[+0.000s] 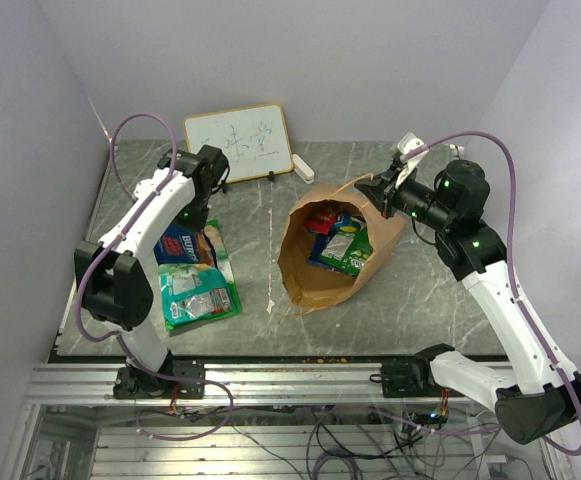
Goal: Take the snacks out of the paper bag
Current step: Place the snack at the center of the board.
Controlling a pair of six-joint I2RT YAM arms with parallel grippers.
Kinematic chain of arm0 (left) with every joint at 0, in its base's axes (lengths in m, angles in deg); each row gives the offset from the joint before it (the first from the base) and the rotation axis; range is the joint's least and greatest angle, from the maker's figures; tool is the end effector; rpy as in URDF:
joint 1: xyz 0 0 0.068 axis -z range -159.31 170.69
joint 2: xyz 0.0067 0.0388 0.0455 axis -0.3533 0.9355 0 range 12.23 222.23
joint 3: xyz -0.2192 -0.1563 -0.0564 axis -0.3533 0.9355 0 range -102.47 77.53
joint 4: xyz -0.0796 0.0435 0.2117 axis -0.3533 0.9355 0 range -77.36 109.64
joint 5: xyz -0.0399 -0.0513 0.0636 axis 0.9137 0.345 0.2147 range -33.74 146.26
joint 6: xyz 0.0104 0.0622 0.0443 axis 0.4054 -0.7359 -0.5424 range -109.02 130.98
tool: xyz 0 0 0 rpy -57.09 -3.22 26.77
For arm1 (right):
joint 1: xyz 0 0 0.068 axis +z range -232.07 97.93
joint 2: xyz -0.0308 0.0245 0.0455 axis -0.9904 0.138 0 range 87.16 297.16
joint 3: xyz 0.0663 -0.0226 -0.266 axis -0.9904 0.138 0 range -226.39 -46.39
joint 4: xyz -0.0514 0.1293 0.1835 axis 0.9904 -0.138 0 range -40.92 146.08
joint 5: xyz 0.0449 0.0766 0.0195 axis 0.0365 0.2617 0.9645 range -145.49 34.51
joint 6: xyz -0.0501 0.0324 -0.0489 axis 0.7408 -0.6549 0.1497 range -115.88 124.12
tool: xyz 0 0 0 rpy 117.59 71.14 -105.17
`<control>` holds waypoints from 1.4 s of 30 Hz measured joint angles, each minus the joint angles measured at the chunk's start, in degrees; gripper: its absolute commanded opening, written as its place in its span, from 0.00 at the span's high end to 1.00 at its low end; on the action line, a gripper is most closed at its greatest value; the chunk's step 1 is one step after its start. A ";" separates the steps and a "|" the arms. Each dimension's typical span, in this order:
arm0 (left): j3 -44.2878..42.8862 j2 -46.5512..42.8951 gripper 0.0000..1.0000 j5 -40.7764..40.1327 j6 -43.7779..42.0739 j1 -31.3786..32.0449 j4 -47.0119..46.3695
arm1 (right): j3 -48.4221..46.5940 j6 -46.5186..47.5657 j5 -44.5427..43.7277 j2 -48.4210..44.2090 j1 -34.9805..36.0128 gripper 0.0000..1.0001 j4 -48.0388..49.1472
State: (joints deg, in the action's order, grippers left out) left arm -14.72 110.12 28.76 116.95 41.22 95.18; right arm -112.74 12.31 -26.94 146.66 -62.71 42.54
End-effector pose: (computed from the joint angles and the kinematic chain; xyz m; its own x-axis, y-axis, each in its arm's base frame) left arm 0.2701 -0.0688 0.2841 -0.0282 -0.9000 -0.4351 -0.9817 0.1070 -0.1577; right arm 0.1957 0.1020 0.4124 -0.0037 -0.1339 -0.9910 -0.7471 0.6591 -0.0862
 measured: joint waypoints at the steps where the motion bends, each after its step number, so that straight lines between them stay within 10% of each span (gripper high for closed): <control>1: -0.39 0.81 0.93 0.50 0.28 -0.22 0.00 | 0.00 -0.04 0.13 0.00 0.00 1.00 0.00; 34: 0.94 8.20 0.93 10.86 4.22 -8.02 -14.43 | -0.02 -0.72 0.66 1.11 0.00 1.00 0.37; 42: 2.78 8.20 0.65 11.54 3.91 -8.09 -15.76 | -0.09 -0.72 0.61 1.14 0.00 1.00 0.39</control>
State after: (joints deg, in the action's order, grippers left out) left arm -11.94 118.32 40.30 120.86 33.14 79.42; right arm -112.83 11.59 -26.32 147.80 -62.71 42.94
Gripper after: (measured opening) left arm 0.198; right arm 0.009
